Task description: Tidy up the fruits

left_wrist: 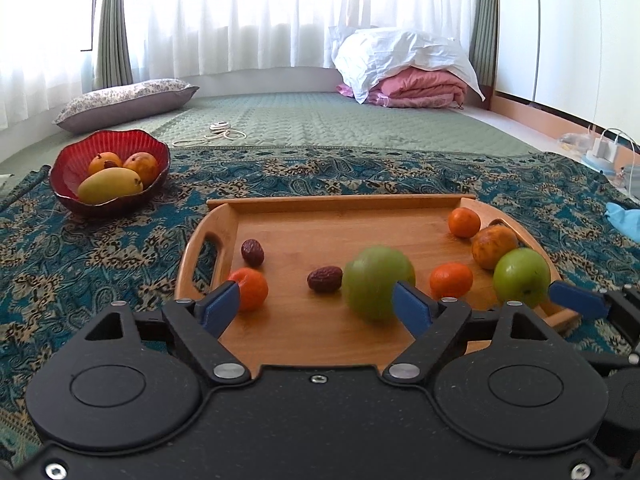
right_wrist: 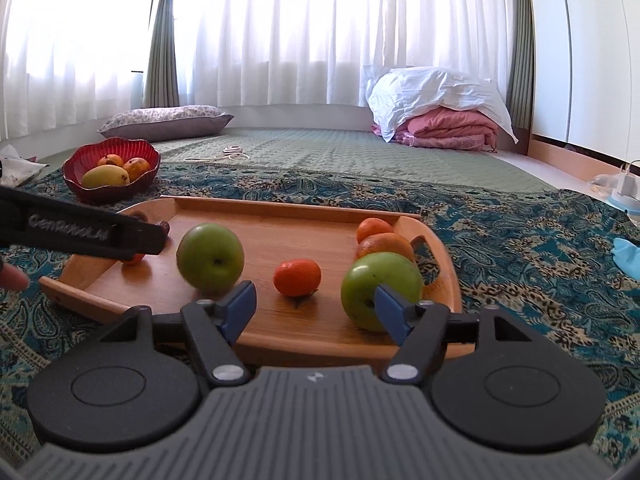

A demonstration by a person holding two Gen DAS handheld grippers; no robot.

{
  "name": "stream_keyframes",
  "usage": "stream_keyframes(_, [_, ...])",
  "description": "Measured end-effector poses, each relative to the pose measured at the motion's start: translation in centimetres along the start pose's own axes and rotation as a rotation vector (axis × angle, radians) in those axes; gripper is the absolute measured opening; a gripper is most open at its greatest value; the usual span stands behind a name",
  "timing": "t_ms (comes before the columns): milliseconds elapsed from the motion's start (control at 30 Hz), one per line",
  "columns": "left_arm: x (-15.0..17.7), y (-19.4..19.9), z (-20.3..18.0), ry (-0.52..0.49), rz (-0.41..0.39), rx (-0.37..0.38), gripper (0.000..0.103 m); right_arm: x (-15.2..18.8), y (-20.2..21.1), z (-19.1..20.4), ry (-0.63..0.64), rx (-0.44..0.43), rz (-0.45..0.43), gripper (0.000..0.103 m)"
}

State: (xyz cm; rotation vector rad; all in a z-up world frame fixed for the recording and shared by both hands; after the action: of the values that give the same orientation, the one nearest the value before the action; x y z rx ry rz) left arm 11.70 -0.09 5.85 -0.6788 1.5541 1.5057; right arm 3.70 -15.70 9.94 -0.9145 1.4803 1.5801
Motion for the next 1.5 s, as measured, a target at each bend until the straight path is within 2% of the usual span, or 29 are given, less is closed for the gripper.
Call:
stream_keyframes(533, [4.0,1.8,0.3,0.033,0.05,-0.047,0.084,2.1,0.7,-1.7,-0.031,0.036,0.048,0.085])
stream_keyframes(967, [6.8,1.1,0.2,0.038,0.119,-0.097,0.086,3.9,-0.4,-1.8,-0.024,0.061,0.146,0.089])
stream_keyframes(1500, [7.6,-0.6,0.4,0.048,0.151,-0.145,0.103,4.0,-1.5,-1.7,-0.014,0.053,0.204,0.101])
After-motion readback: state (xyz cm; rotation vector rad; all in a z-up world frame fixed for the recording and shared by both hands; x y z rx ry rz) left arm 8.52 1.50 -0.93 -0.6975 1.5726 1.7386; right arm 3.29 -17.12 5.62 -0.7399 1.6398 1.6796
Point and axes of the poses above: each gripper's, at about its wrist camera, not at the fingertips, and y roughly against the way its jaws point, z to its left, x to its underside, the point moved 2 cm from there along -y, roughly the way its jaws point, and after that the axes turned 6 degrees about -y, right-handed, at the moved point
